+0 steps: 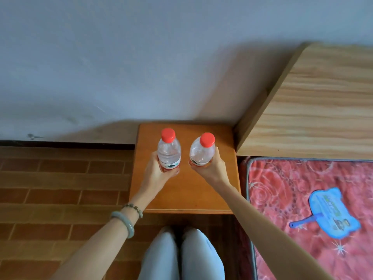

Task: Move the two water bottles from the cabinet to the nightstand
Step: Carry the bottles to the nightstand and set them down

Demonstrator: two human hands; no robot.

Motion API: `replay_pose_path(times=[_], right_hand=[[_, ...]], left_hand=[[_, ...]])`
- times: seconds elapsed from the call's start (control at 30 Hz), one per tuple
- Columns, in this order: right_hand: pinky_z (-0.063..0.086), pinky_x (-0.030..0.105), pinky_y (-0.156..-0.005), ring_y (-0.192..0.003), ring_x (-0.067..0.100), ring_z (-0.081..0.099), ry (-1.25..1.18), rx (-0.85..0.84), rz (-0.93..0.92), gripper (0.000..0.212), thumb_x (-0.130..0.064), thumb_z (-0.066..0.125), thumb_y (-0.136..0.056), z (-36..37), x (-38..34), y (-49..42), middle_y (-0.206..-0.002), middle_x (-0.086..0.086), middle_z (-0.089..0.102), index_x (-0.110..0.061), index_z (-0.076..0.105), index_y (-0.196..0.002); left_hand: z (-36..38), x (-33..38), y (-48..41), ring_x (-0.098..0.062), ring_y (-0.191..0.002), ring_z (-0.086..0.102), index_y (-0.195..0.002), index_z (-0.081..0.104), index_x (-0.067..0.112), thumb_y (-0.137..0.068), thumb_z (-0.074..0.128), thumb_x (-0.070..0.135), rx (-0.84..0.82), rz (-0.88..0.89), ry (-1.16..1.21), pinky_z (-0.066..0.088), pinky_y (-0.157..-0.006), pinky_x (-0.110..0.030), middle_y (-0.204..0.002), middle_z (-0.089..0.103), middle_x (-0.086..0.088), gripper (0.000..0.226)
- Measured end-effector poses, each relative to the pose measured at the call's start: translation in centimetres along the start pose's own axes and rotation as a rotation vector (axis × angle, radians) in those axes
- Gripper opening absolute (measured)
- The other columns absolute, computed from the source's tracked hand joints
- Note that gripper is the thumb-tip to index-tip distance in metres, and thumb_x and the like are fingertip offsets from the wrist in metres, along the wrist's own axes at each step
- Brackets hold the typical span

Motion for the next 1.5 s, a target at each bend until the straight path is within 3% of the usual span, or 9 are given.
replay_pose_path(times=[0.23,0.4,0.57,0.7,1.0,1.13,1.23,1.4,1.5], right_hand=[[0.046,0.022,-0.072,-0.089,0.011,0.058,0.013,-0.004,0.027,0.068,-0.030,0.083,-0.061,3.7,6.6,-2.6,-0.103,-0.009,0.059,-0.025,0.041,-0.115],[0.044,0.009,-0.065,-0.088,0.010,0.059,-0.013,0.005,0.046,0.068,-0.031,0.083,-0.062,4.6,8.3,-3.0,-0.104,-0.007,0.061,-0.025,0.041,-0.116],[0.045,0.017,-0.067,-0.087,0.010,0.058,-0.010,-0.005,0.066,0.066,-0.033,0.082,-0.062,5.1,8.9,-3.2,-0.103,-0.007,0.061,-0.024,0.042,-0.114],[0.038,0.004,-0.061,-0.085,0.008,0.056,-0.010,-0.005,0.075,0.066,-0.032,0.083,-0.062,5.6,9.4,-3.2,-0.101,-0.010,0.060,-0.025,0.042,-0.113],[0.047,0.020,-0.068,-0.085,0.011,0.058,-0.003,0.006,0.091,0.066,-0.030,0.084,-0.060,6.6,10.3,-3.2,-0.101,-0.007,0.061,-0.025,0.042,-0.111],[0.048,0.024,-0.068,-0.085,0.012,0.059,0.009,0.013,0.098,0.066,-0.033,0.084,-0.060,6.9,10.4,-3.6,-0.100,-0.008,0.062,-0.026,0.042,-0.110],[0.044,0.021,-0.069,-0.087,0.012,0.058,0.034,0.014,0.089,0.070,-0.036,0.084,-0.060,6.9,10.5,-3.7,-0.103,-0.007,0.062,-0.027,0.042,-0.115],[0.046,0.021,-0.071,-0.091,0.013,0.058,0.038,0.005,0.090,0.074,-0.033,0.083,-0.061,6.9,10.5,-3.5,-0.107,-0.004,0.061,-0.025,0.040,-0.121],[0.051,0.034,-0.079,-0.097,0.018,0.058,0.071,-0.027,0.097,0.079,-0.029,0.085,-0.059,6.8,10.5,-3.3,-0.111,0.000,0.059,-0.022,0.038,-0.122]], left_hand=[[2.3,-5.9,-2.8,-0.003,-0.100,0.058,-0.118,0.040,0.030,-0.065,0.085,0.028,0.034,0.003,0.001,0.051,-0.082,-0.024,-0.111,0.058,0.009,0.069],[3.1,-7.3,-3.9,-0.002,-0.102,0.057,-0.119,0.040,0.027,-0.065,0.085,0.027,0.024,0.023,0.006,0.051,-0.084,-0.024,-0.113,0.056,0.007,0.070],[3.5,-8.3,-4.4,-0.004,-0.104,0.056,-0.120,0.041,0.024,-0.065,0.084,0.030,0.009,0.052,-0.044,0.051,-0.086,-0.027,-0.113,0.057,0.005,0.070],[3.4,-8.7,-4.6,-0.004,-0.105,0.055,-0.120,0.040,0.026,-0.066,0.084,0.030,0.014,0.063,-0.059,0.049,-0.084,-0.019,-0.115,0.056,0.004,0.070],[3.0,-8.9,-5.3,-0.006,-0.102,0.056,-0.119,0.042,0.018,-0.066,0.084,0.025,0.011,0.097,-0.084,0.046,-0.081,-0.011,-0.112,0.055,0.002,0.068],[3.2,-9.7,-5.3,-0.007,-0.105,0.056,-0.121,0.042,0.020,-0.066,0.084,0.027,-0.002,0.088,-0.067,0.049,-0.083,-0.016,-0.114,0.056,0.001,0.069],[3.1,-9.7,-5.3,-0.007,-0.105,0.056,-0.119,0.042,0.020,-0.068,0.083,0.025,-0.003,0.093,-0.072,0.047,-0.081,-0.010,-0.114,0.056,0.001,0.066],[3.2,-9.8,-5.3,-0.010,-0.105,0.056,-0.121,0.042,0.016,-0.066,0.084,0.026,-0.017,0.089,-0.086,0.048,-0.083,-0.014,-0.114,0.056,0.000,0.070],[3.1,-9.4,-5.0,-0.008,-0.106,0.056,-0.123,0.041,0.016,-0.065,0.085,0.026,-0.042,0.088,-0.107,0.048,-0.084,-0.014,-0.115,0.056,0.002,0.073]])
Point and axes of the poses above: each hand's wrist, its own y-axis away from the middle knuckle, its own z-axis out of the palm, x = y × z, the point moved 8 cm from there along -y, towards the middle knuckle
